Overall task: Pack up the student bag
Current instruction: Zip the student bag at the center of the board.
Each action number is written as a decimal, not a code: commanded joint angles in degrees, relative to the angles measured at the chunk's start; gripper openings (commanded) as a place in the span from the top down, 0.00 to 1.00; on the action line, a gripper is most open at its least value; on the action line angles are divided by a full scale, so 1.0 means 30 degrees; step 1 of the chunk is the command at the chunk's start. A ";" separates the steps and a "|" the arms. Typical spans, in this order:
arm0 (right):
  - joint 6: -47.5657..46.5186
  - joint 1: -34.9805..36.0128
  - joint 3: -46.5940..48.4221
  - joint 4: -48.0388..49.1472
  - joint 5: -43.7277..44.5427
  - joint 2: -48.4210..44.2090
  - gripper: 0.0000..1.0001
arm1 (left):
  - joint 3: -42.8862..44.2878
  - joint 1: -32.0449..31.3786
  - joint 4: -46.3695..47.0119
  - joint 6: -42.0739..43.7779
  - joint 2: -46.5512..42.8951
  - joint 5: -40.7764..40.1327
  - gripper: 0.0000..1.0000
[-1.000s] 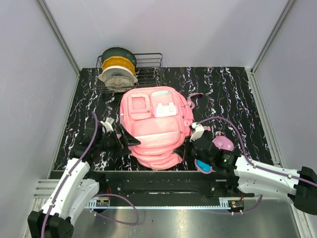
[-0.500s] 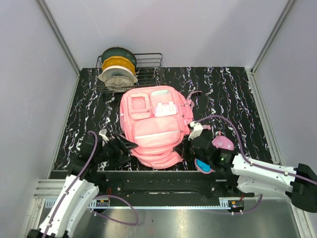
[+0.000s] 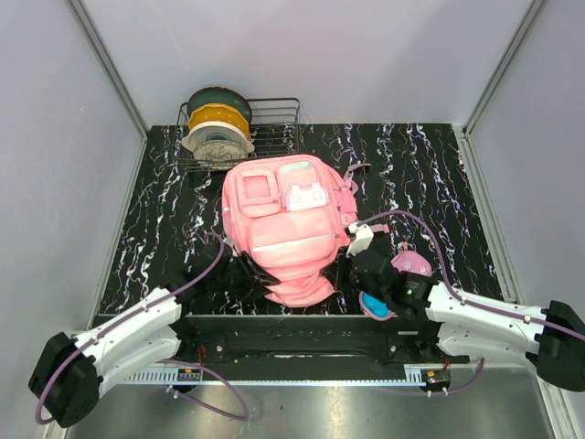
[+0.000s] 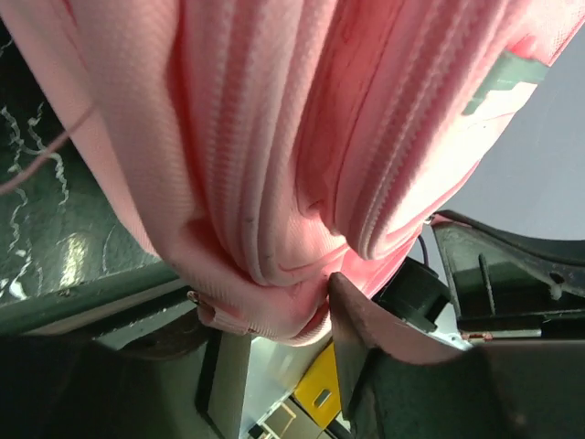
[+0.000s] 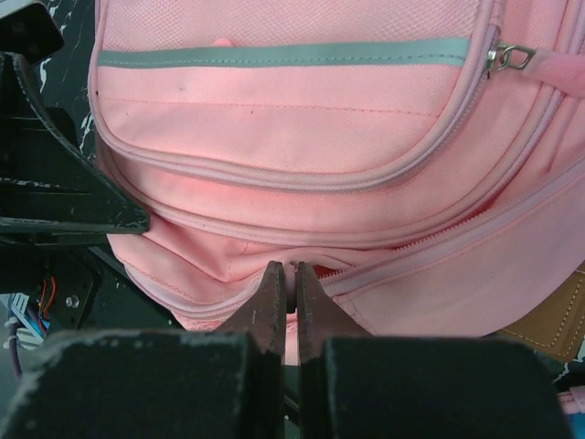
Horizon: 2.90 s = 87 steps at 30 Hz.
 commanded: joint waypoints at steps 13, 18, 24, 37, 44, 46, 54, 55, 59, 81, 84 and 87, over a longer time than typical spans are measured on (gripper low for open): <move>0.0669 0.0051 -0.0144 -0.1823 0.4707 -0.3352 1.00 | -0.0241 0.1931 0.0809 -0.1180 -0.3558 -0.0822 1.00; 0.1783 0.0022 -0.0496 -0.2353 0.5674 -0.3204 1.00 | 0.0696 0.6091 -0.2482 0.0871 -0.6342 0.0695 1.00; 0.1754 -0.0065 -0.0525 -0.2526 0.7138 -0.4226 1.00 | 0.0287 0.9199 -0.3012 0.1867 -0.6904 0.3480 1.00; 0.4362 -0.0066 -0.1815 -0.5868 0.9747 -0.7982 1.00 | 0.1313 1.1458 -0.1284 0.2572 -0.6699 0.4335 1.00; 0.4449 -0.0503 -0.1522 -0.5283 1.1563 -0.6022 1.00 | 0.3387 1.1809 -0.3273 0.4532 -0.6260 0.4219 1.00; 0.4014 -0.2021 -0.1726 -0.4700 1.0665 -0.5638 1.00 | 0.3917 1.2013 -0.3860 0.5001 -0.6114 0.4160 1.00; -0.0228 -0.8002 -0.1322 0.2155 0.2812 -0.1659 1.00 | 0.4360 1.2424 -0.3162 0.4683 -0.5732 0.5798 1.00; -0.0586 -0.8643 -0.1114 0.2507 0.1412 -0.0985 1.00 | 0.4272 1.2483 -0.2898 0.4537 -0.5761 0.6090 1.00; -0.1700 -0.9792 -0.0615 0.5934 -0.2375 0.2533 1.00 | 0.3745 1.2571 -0.0882 0.3600 -0.5732 0.8135 1.00; -0.2083 -1.1285 0.0879 1.3085 -0.4606 0.9478 1.00 | 0.5298 1.7171 -0.1105 0.3215 -0.7137 1.9980 1.00; -0.1733 -1.1754 0.1319 1.3788 -0.5275 1.0650 1.00 | 0.4918 1.7229 -0.1167 0.3159 -0.7577 2.0126 1.00; -0.1380 -1.2077 0.1495 1.4055 -0.6127 1.1063 1.00 | 0.4857 1.7258 -0.0582 0.3041 -0.7462 2.0155 1.00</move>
